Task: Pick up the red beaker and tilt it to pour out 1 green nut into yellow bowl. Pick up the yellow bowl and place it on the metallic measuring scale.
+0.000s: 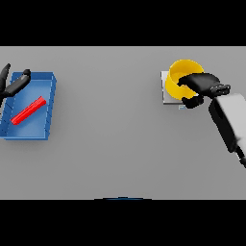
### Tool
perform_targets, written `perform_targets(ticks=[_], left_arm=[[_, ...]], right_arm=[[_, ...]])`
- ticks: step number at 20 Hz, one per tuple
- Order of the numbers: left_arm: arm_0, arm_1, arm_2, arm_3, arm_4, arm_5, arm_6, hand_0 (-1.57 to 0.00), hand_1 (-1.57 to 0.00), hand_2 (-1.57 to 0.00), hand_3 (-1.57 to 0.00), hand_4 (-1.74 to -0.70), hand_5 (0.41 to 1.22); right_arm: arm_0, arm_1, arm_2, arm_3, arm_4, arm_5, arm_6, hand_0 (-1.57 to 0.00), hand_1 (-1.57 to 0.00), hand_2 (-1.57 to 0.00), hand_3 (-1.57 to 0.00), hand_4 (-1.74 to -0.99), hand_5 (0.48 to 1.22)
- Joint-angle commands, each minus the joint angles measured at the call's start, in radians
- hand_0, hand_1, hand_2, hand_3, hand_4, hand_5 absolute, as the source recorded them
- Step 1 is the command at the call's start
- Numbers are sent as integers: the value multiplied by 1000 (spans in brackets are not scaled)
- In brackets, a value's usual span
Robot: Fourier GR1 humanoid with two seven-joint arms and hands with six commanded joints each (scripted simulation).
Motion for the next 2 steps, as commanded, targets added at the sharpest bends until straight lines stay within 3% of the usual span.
perform_targets(ticks=[1, 2], left_arm=[[-6, 2, 4, 12, 2, -9, 2, 1, 1, 1, 1, -720, 694], [-6, 3, 6, 16, 3, -11, -1, 1, 1, 1, 1, -720, 693]], right_arm=[[-1, -6, -5, 2, -5, 8, -3, -49, -79, -129, -297, -1412, 771], [2, -4, -5, -5, -10, 21, 4, -39, -63, -103, -272, -1410, 759]])
